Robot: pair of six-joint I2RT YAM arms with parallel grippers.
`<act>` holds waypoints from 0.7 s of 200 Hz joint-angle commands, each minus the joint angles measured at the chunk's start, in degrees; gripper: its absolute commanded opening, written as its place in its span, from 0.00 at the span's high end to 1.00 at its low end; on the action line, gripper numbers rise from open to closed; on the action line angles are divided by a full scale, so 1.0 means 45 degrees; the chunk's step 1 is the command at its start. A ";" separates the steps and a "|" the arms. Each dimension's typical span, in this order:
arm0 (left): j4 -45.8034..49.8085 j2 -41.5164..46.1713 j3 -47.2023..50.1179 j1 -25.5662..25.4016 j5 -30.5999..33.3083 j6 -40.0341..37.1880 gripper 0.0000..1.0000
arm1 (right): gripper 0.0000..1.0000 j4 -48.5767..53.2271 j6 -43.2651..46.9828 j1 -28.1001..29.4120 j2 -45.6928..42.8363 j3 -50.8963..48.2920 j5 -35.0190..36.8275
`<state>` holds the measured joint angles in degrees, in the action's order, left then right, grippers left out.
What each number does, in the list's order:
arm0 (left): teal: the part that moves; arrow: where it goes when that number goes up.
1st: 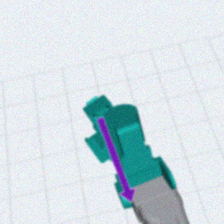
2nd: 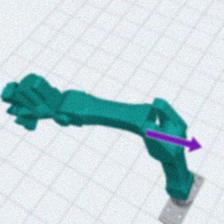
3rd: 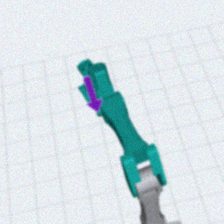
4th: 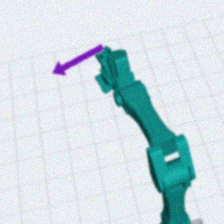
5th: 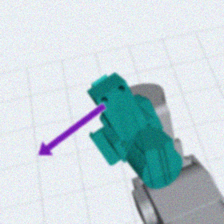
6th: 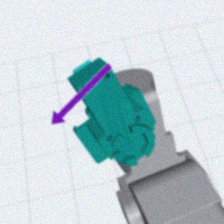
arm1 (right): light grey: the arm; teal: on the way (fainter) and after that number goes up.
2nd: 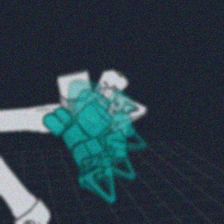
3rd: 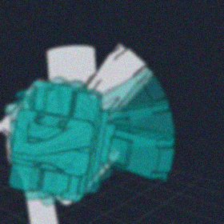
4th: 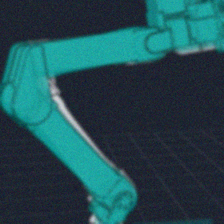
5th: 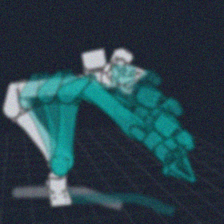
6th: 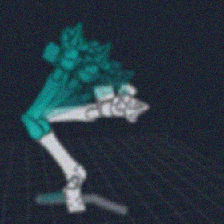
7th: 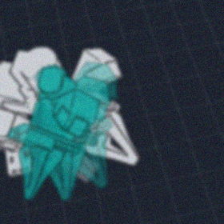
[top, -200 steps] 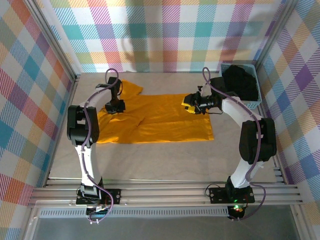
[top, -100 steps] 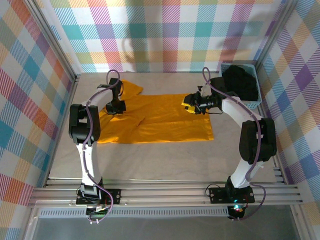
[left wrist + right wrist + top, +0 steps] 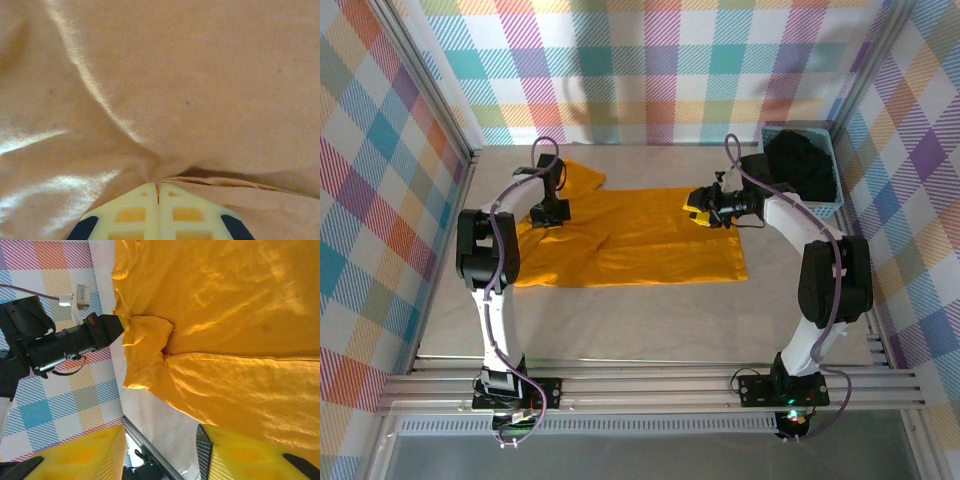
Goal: Fold and stack the t-shirts
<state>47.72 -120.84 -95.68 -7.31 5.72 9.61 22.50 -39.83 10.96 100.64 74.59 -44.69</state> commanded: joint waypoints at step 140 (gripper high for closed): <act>0.0450 -0.0582 -0.2250 -0.0444 0.0420 0.0559 1.00 | 0.57 0.0107 0.0162 0.0067 0.0313 0.0456 -0.0345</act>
<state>49.41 -121.38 -103.88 -8.58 7.81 11.14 22.55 -39.81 10.96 101.67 75.24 -45.10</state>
